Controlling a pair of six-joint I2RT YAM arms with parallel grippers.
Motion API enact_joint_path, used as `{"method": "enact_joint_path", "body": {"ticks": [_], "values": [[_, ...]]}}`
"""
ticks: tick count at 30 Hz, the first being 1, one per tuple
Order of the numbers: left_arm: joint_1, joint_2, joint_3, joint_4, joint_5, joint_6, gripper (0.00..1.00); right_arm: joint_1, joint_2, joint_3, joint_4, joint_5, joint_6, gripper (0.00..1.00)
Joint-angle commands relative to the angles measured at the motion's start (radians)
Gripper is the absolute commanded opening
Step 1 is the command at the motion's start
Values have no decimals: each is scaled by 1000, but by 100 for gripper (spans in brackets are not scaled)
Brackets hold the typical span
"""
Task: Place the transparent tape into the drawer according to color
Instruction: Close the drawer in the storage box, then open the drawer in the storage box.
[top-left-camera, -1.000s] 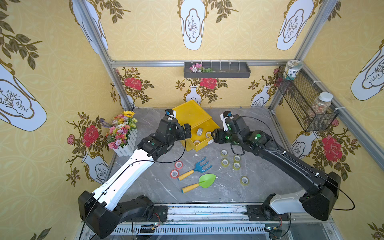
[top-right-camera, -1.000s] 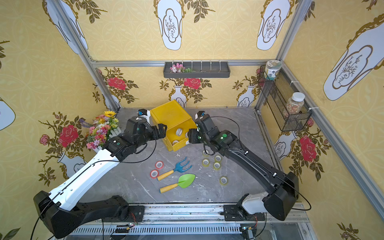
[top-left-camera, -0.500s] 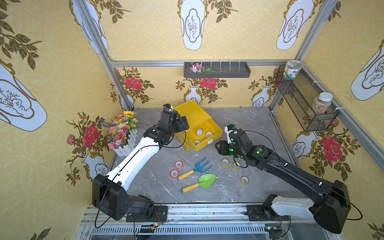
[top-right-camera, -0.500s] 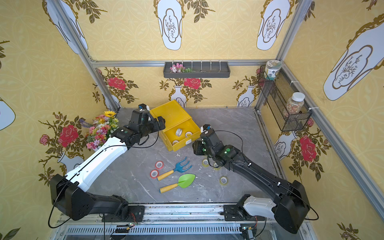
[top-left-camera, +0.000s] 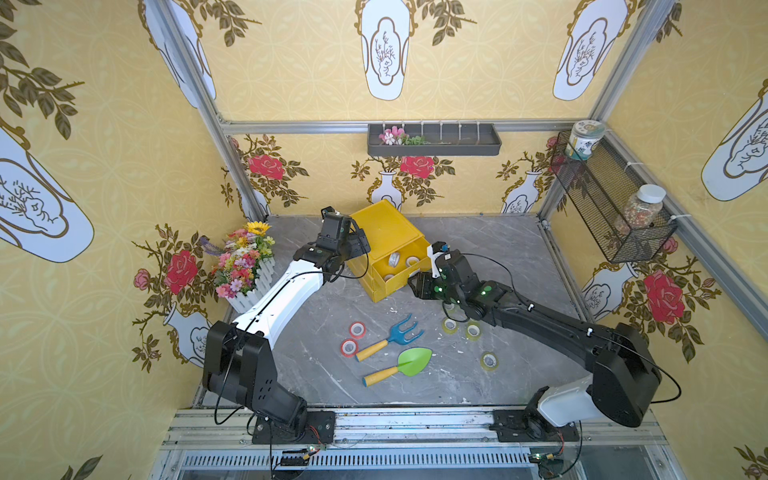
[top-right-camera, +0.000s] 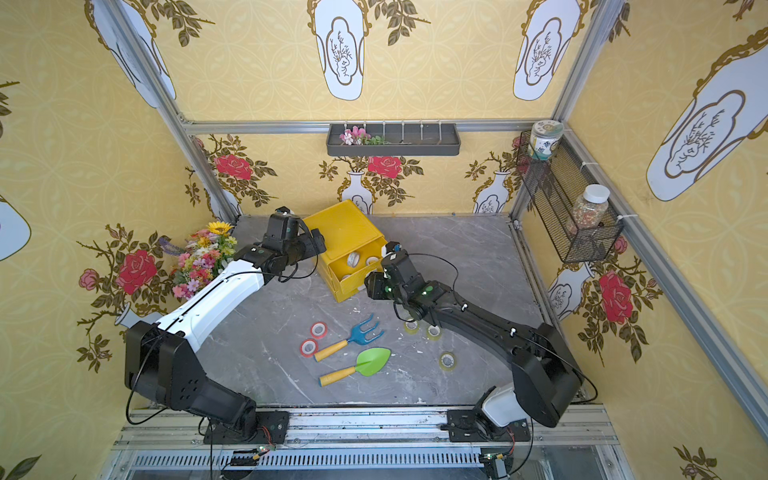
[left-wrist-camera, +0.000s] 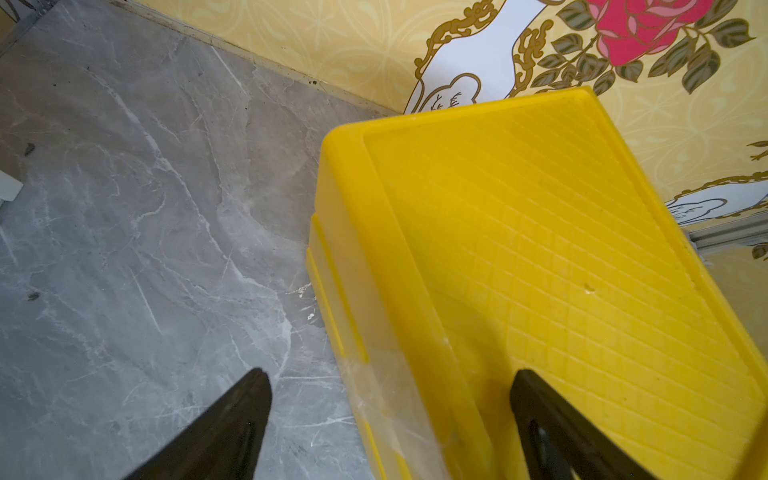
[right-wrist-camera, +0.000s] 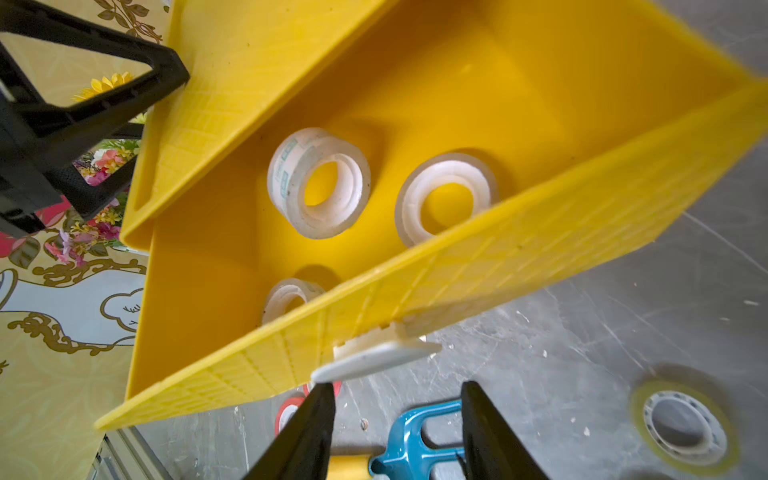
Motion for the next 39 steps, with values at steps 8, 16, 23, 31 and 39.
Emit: {"method": "enact_joint_path", "body": {"ticks": [8, 16, 23, 31, 39], "values": [[0, 19, -29, -41, 32, 17, 93, -5, 191, 133, 211, -5, -37, 53], [1, 23, -45, -39, 63, 15, 91, -5, 286, 200, 267, -18, -26, 55], [0, -1, -43, -40, 88, 4, 94, -4, 235, 130, 278, -26, 3, 63], [2, -72, -79, -30, 111, -3, 99, -65, 210, -106, 572, -118, 235, 69], [15, -69, -111, -7, 119, 0, 99, -53, 328, -224, 1045, -95, 481, 70]]}}
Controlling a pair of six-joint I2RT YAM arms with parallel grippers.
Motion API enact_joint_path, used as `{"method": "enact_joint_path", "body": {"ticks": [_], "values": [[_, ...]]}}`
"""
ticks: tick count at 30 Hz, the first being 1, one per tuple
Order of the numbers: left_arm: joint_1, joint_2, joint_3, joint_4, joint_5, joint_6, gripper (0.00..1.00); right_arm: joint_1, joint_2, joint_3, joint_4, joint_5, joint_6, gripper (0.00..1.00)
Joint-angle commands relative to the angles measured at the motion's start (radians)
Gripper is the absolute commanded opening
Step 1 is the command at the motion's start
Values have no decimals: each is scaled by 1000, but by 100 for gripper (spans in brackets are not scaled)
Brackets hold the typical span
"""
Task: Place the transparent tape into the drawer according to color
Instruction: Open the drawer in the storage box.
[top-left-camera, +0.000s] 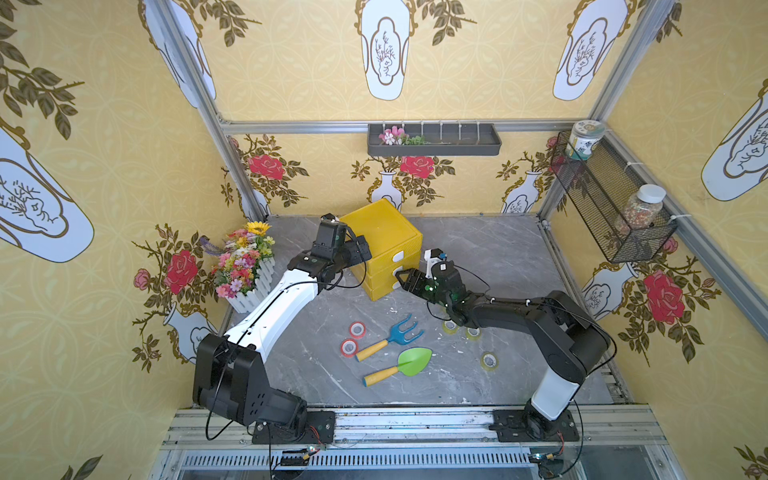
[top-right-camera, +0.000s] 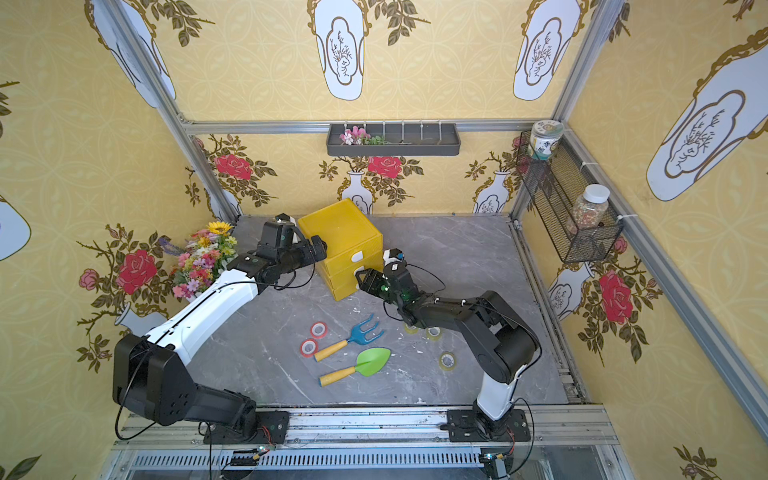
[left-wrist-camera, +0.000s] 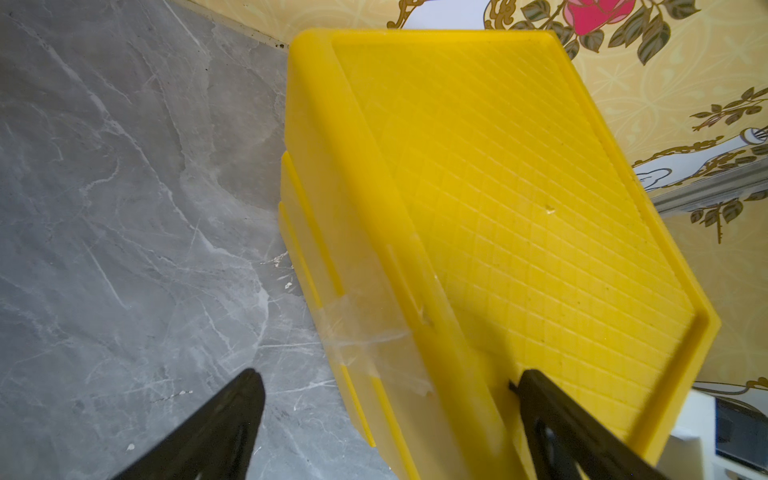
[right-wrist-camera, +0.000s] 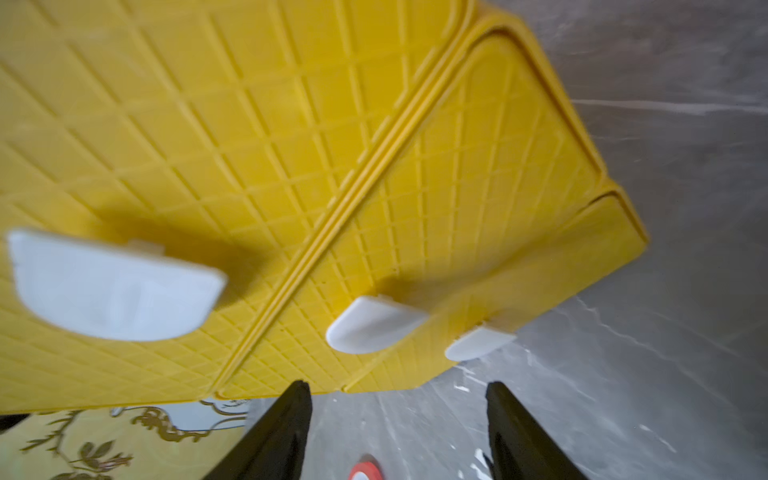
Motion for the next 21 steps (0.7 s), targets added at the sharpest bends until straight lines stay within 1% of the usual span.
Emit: {"method": "enact_joint_path", "body": {"ticks": [1, 3, 7, 12, 21], "values": [[6, 16, -14, -32, 10, 9, 100, 11, 48, -32, 319, 30, 164, 70], [8, 17, -19, -29, 14, 9, 99, 19, 90, -57, 425, 61, 223, 70], [10, 17, -25, -24, 20, 11, 100, 33, 138, -80, 541, 102, 280, 69], [14, 20, -28, -19, 31, 13, 100, 46, 163, -82, 601, 153, 297, 67], [16, 25, -31, -18, 38, 16, 100, 49, 205, -63, 610, 174, 330, 65]]}}
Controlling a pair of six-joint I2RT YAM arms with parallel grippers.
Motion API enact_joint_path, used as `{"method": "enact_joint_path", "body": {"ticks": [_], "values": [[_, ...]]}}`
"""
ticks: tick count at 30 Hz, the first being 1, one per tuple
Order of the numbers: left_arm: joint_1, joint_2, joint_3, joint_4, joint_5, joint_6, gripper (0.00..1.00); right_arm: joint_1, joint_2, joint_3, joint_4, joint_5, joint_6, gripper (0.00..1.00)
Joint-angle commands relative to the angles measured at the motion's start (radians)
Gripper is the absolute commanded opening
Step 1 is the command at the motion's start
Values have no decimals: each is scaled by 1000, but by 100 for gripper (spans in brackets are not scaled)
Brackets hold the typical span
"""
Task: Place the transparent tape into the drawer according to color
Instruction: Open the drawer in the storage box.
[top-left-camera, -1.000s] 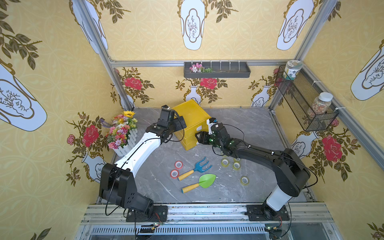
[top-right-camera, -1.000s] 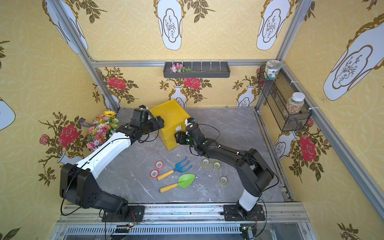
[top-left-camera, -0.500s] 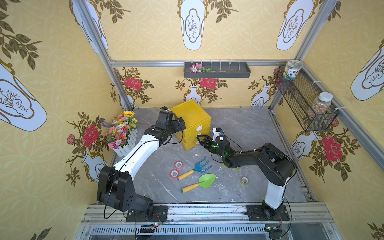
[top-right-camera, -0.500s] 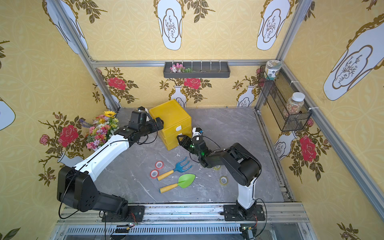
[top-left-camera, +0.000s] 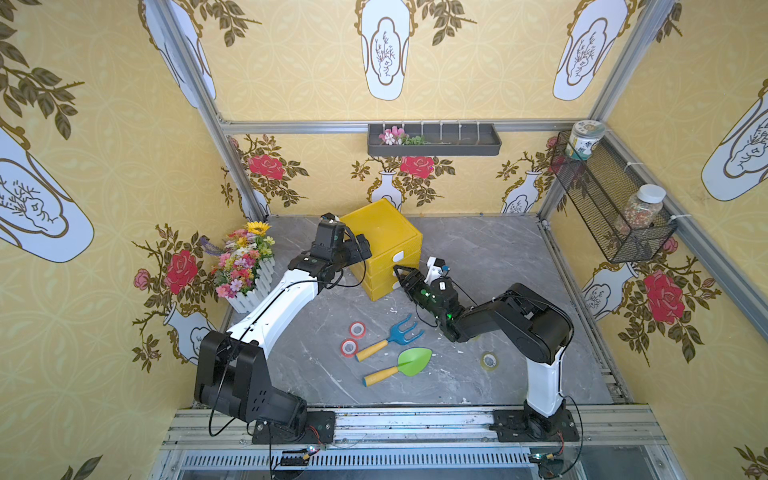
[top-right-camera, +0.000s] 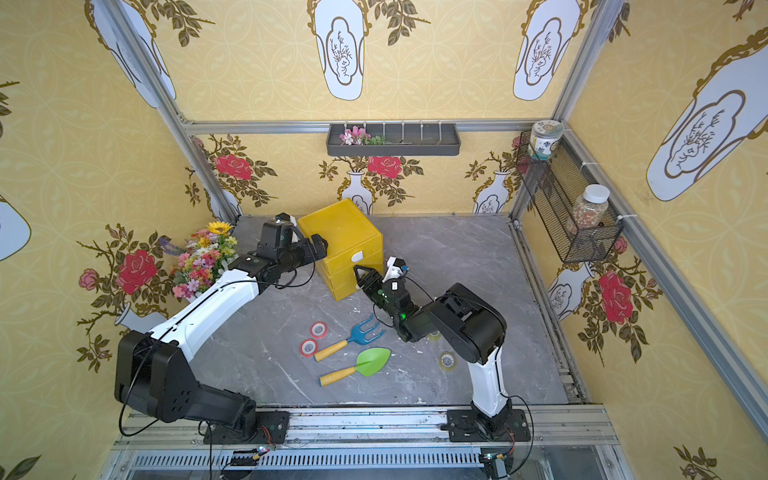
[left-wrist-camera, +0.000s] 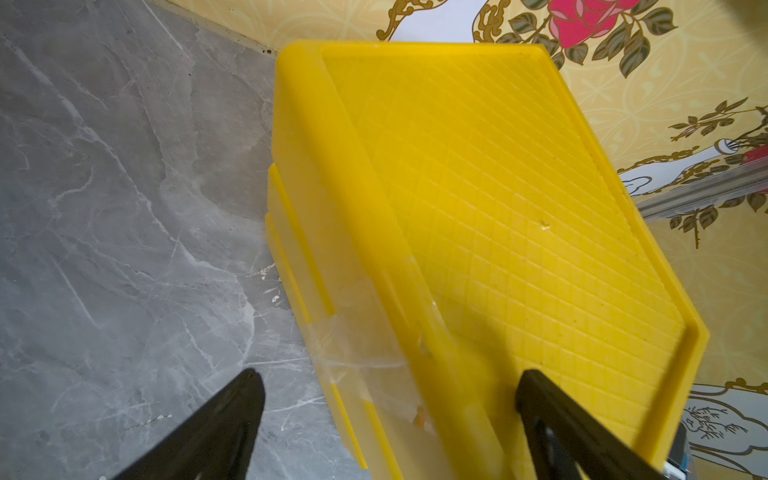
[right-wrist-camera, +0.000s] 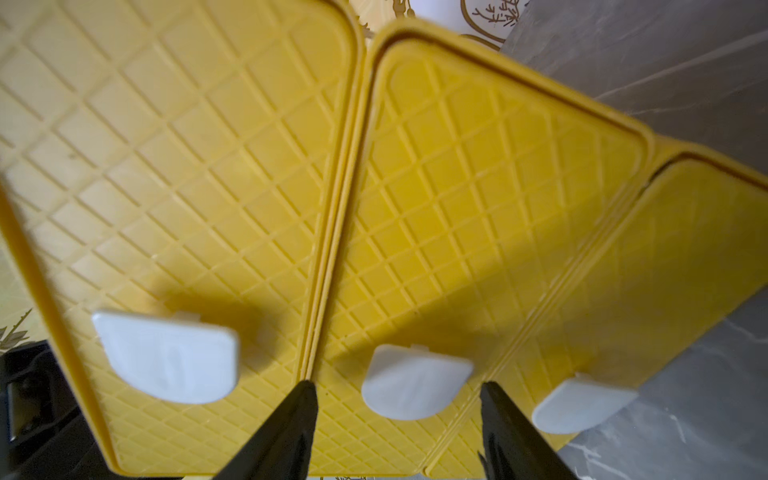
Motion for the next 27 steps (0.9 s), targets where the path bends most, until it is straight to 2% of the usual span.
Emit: {"method": "enact_joint_path", "body": {"ticks": [1, 13, 20, 27], "values": [[3, 12, -12, -78, 1, 16, 100, 1, 7, 5, 75, 21, 11, 65], [3, 17, -13, -77, 8, 18, 99, -13, 49, 43, 84, 6, 17, 57], [4, 20, -15, -77, 12, 18, 99, -16, 52, 36, 81, 2, 15, 43], [4, 23, -12, -77, 9, 18, 99, -13, 34, 3, 94, -1, 15, 39]]}}
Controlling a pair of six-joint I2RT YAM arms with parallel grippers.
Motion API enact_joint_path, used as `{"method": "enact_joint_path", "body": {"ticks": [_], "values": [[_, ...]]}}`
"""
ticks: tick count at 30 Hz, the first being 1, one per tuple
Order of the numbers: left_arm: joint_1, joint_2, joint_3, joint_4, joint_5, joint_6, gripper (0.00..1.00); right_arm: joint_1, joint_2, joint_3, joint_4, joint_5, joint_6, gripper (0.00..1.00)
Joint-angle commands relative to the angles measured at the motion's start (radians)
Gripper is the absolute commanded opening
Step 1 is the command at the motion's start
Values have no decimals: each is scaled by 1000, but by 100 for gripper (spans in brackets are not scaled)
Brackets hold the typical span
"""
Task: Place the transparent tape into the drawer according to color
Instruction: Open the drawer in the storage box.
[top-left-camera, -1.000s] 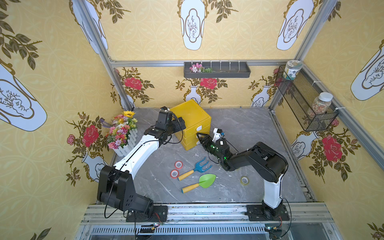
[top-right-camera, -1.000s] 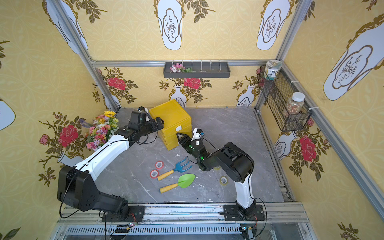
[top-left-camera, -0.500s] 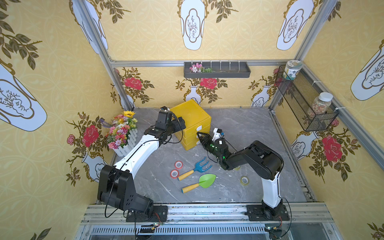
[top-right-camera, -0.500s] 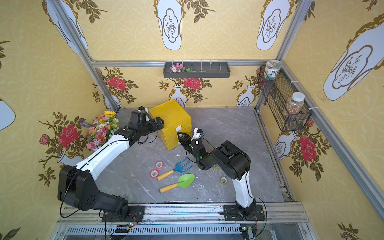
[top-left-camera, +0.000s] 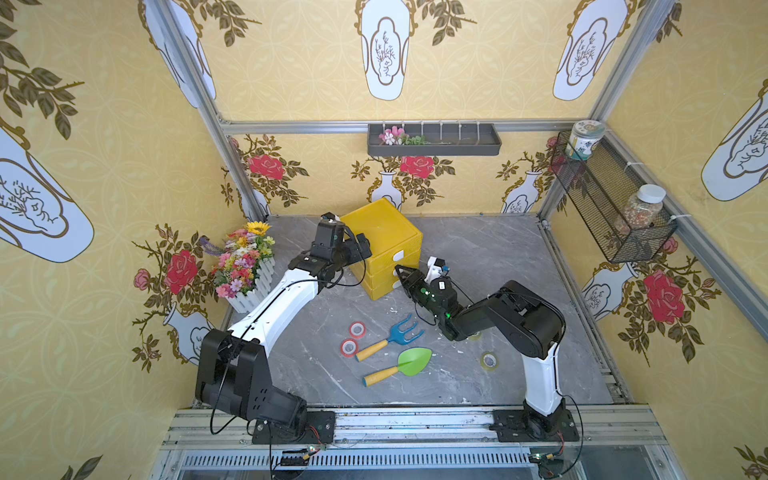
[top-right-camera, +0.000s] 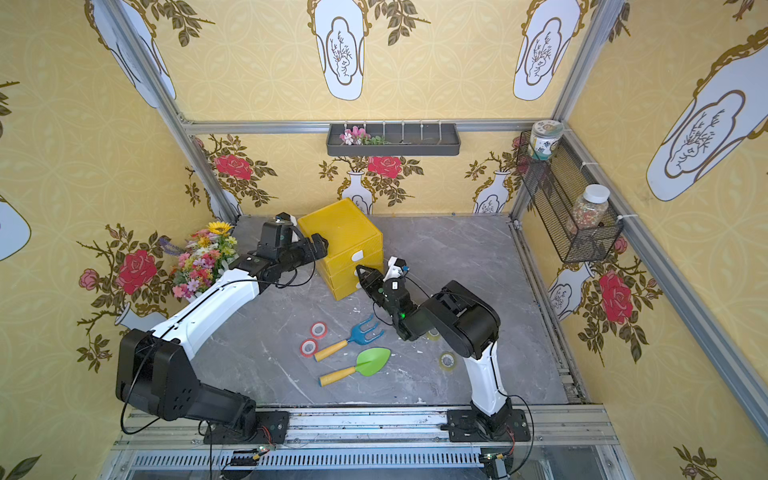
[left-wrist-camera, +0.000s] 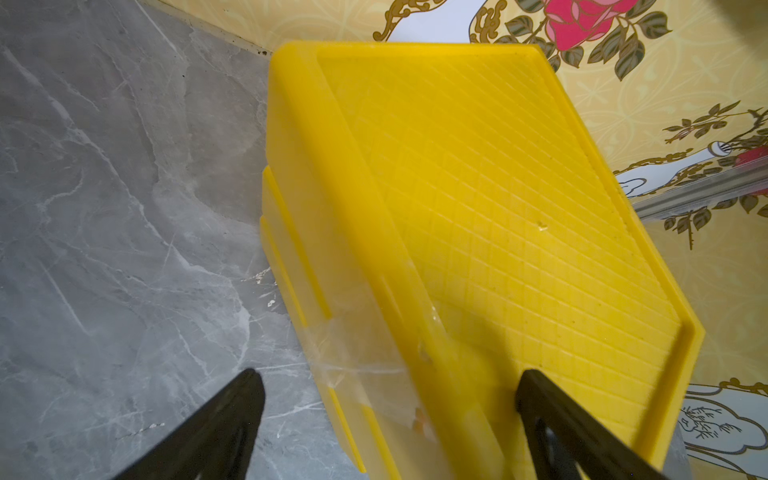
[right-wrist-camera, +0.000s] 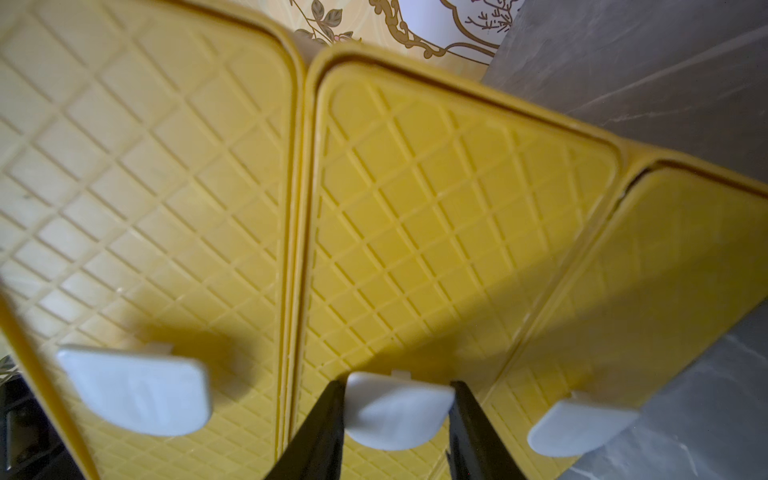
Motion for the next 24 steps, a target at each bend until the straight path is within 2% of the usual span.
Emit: {"method": "enact_joint_path", "body": {"ticks": [1, 24], "values": [[2, 16, -10, -94, -3, 18, 99, 4, -13, -18, 43, 1, -16, 39], [8, 18, -9, -95, 0, 18, 100, 66, -151, -279, 87, 13, 6, 38]]}}
